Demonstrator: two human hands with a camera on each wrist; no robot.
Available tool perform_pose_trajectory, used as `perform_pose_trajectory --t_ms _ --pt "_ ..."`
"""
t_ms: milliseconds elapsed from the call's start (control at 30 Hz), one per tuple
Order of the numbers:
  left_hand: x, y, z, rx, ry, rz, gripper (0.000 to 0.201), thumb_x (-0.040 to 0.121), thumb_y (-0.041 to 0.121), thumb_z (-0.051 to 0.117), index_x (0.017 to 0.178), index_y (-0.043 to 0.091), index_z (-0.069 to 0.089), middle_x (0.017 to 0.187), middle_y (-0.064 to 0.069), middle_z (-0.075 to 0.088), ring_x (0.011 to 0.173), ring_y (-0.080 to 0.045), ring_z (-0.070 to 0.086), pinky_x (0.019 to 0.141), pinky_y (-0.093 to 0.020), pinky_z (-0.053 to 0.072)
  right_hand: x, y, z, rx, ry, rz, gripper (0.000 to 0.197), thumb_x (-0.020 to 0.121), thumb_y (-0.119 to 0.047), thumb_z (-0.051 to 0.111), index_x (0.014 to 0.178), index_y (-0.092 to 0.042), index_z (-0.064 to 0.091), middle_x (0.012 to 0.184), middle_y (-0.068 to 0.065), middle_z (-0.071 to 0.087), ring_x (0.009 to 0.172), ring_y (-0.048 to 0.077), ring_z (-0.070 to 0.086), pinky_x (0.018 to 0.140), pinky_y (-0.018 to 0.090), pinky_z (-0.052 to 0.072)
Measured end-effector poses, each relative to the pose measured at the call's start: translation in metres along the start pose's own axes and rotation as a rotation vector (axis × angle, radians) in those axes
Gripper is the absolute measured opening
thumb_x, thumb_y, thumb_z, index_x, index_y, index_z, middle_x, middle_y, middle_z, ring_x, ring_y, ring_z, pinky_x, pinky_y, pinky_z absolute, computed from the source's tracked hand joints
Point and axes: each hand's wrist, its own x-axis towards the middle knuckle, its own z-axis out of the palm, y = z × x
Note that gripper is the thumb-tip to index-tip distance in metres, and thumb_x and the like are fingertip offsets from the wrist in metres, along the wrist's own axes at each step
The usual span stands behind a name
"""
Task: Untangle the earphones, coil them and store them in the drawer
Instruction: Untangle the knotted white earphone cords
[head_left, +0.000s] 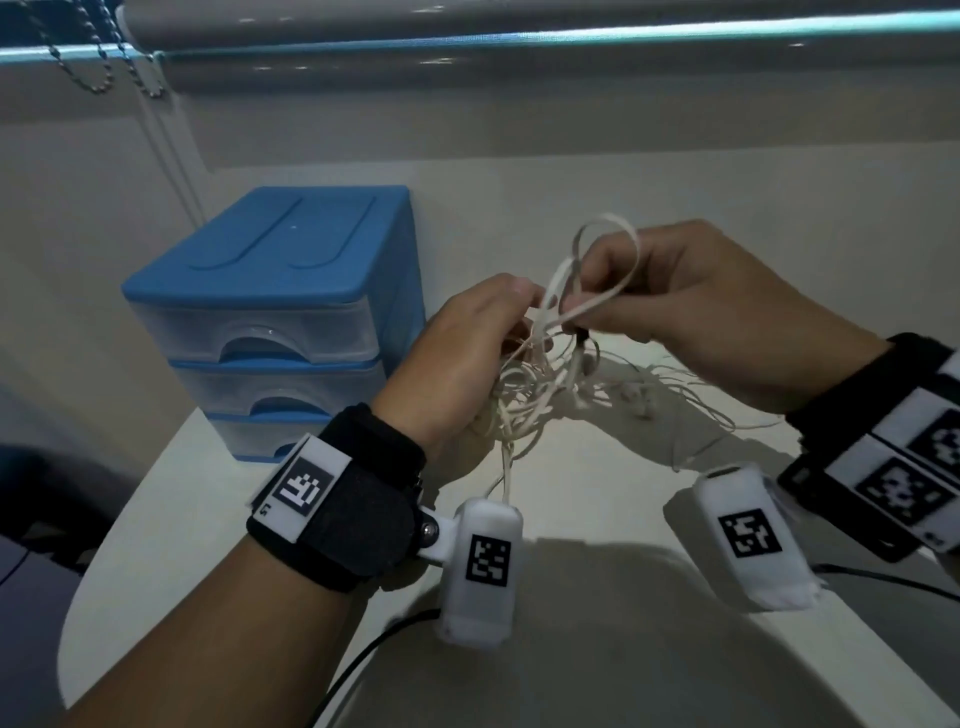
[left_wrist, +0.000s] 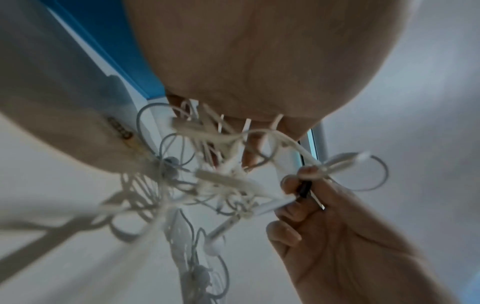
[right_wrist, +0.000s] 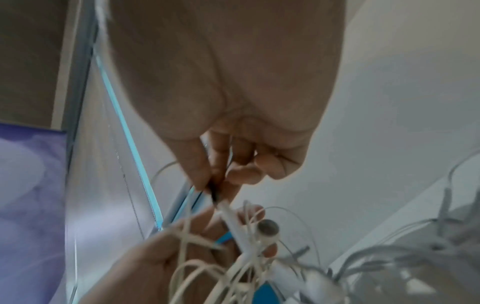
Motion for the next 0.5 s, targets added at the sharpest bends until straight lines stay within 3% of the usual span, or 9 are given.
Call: perform_pose_trajectory --t_ms 100,167,267,400,467,500 --pt "0.004 -0.002 -0.002 0.089 0.031 0.037 0.03 0.105 0.034 0.044 0.105 0.024 0.072 0.099 0.005 0.072 0.099 -0.015 0.066 0.096 -0.042 0.052 0.005 0.001 -0.002 0.047 0.191 0.039 0.003 0.089 0.006 0.064 0.086 0.007 0.063 0.075 0.019 0.071 0.053 0.015 0.048 0.052 0.026 0.036" --pt "0.004 -0.004 -0.003 0.083 0.051 0.032 0.026 0.103 0.037 0.047 0.106 0.028 0.071 0.096 0.011 0.071 0.094 -0.01 0.065 0.09 -0.035 0.05 0.008 -0.001 -0.003 0.079 0.272 0.052 0.007 0.091 0.002 0.064 0.085 0.004 0.065 0.07 0.019 0.068 0.054 0.021 0.045 0.05 0.028 0.033" --pt "0.003 -0.005 -0.002 0.089 0.061 0.034 0.024 0.103 0.036 0.048 0.104 0.028 0.071 0.088 0.005 0.066 0.081 -0.009 0.06 0.078 -0.028 0.05 0.012 -0.003 -0.004 0.116 0.345 0.078 0.013 0.094 -0.006 0.066 0.081 -0.003 0.066 0.058 0.009 0.061 0.054 0.021 0.044 0.046 0.025 0.031" --pt "0.001 -0.002 -0.002 0.113 0.098 0.063 0.032 0.105 0.034 0.045 0.097 0.02 0.073 0.079 0.013 0.056 0.071 0.001 0.05 0.063 -0.009 0.04 0.02 0.001 -0.002 0.086 0.341 0.125 0.019 0.092 -0.009 0.07 0.083 0.007 0.066 0.052 0.006 0.056 0.045 0.016 0.04 0.043 0.021 0.029" --pt "-0.001 0.003 -0.001 0.054 0.124 0.097 0.041 0.105 0.043 0.042 0.093 0.019 0.073 0.082 0.011 0.058 0.075 0.001 0.05 0.063 -0.006 0.038 0.023 0.001 0.001 0.029 0.305 0.125 0.015 0.089 -0.008 0.072 0.079 0.003 0.071 0.052 0.007 0.057 0.043 0.013 0.042 0.042 0.02 0.03" --pt "-0.002 0.005 0.0 0.007 0.132 0.123 0.044 0.104 0.047 0.041 0.092 0.02 0.073 0.086 0.004 0.062 0.078 -0.001 0.052 0.066 -0.005 0.038 0.025 0.001 0.003 0.003 0.289 0.124 0.014 0.089 -0.007 0.072 0.076 -0.001 0.072 0.052 0.006 0.058 0.042 0.012 0.043 0.042 0.019 0.031"
